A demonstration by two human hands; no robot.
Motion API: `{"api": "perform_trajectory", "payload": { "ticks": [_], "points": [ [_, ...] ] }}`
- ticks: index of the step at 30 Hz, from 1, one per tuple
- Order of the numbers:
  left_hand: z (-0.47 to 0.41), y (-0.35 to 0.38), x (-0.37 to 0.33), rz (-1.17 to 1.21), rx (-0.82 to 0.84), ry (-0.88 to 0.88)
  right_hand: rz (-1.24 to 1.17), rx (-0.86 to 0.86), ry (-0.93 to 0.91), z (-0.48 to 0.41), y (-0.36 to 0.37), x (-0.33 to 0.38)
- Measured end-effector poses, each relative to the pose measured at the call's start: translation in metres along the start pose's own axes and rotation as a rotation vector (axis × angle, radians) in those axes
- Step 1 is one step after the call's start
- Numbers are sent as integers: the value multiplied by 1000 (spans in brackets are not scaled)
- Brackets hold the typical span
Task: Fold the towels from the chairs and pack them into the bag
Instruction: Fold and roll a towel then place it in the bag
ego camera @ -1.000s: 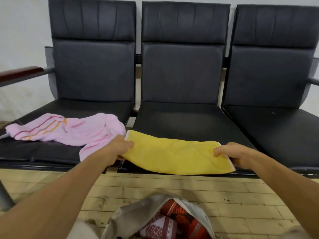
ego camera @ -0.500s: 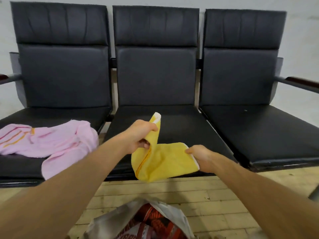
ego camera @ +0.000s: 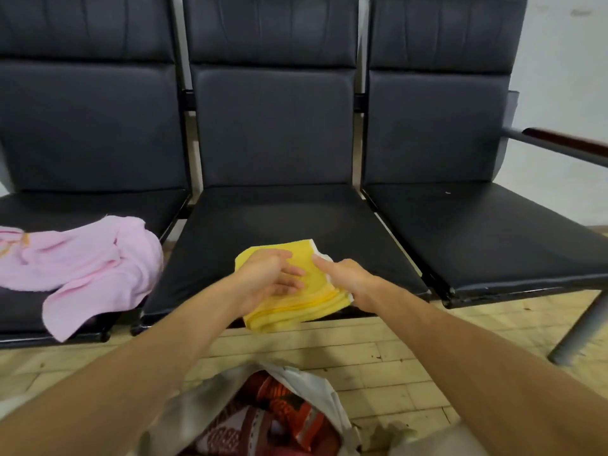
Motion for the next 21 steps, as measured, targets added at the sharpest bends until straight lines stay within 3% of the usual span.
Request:
{"api": "perform_trajectory", "payload": {
  "ticks": [4,6,11,17,21],
  "points": [
    [28,-54,-15,-14,-68,124,492,-172,-272,19,5,37],
    [35,-71,-26,-90,-82,200,594,-187,-432,38,17,69],
    [69,-82,-80,-678,-133,689,734,-152,-635,88,37,126],
    [111,-66,-74,-1049,1,965,931,77,-789,152,68,142],
    [120,-46,-44,-1448,35,955,1007,234,-894,177,102,119]
  ]
}}
Point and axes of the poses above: each hand's wrist, its own z-axis away from the middle knuckle, its own y-axis out of the palm, x = y × z, the point moved 10 cm from there along -z, towards the middle knuckle, and after that the axes turned 7 degrees about z, right-handed, at the moved point
